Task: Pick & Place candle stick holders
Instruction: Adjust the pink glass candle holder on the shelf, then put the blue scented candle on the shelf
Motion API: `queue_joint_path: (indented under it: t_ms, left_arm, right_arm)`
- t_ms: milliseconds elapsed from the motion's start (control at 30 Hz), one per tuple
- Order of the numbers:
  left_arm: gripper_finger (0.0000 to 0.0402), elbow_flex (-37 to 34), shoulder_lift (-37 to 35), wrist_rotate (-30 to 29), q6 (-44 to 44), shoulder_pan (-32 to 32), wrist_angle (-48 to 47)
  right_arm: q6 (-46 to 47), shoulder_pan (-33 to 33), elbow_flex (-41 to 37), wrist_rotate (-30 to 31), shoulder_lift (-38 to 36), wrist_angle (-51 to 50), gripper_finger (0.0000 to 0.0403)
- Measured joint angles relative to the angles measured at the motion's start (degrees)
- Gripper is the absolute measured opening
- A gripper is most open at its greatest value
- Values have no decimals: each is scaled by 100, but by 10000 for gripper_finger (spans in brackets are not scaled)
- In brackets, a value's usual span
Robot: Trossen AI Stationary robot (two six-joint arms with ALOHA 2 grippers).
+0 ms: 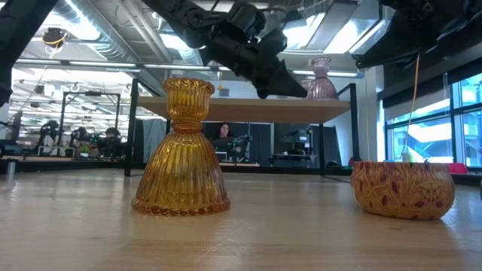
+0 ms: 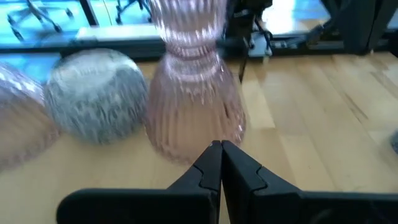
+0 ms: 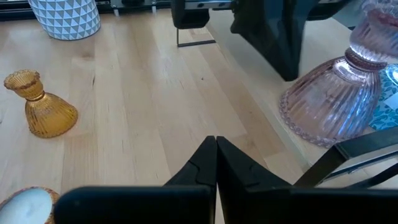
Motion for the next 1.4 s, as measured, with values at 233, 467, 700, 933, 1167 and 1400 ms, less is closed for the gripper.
queue_joint_path:
  t_ms: [233,467,700,933,1167,1400]
  left_arm:
    - [2,3,13,18,-1,-12,21]
    - [2,3,9,-79,0,-26,-142]
    - [2,3,-325,-752,221,-224,-944]
    - [2,3,-1312,-1540,362,-815,-1907]
    - [2,-412,-2267,-1837,170,-2091,-2120]
    - [2,-1308,-2813,-3012,-723,-3649,-1726]
  right_arm:
    - [-2,-1,0,-2,1,0,3]
    - [-2,-1,0,-13,-1,-19,3]
    - [-2,1,0,-239,-1,-46,3]
    - [-313,169,0,-594,6,257,3]
    - [-1032,678,4,-1692,198,1364,3]
    - [-330,1332,4,-2490,505,1077,3]
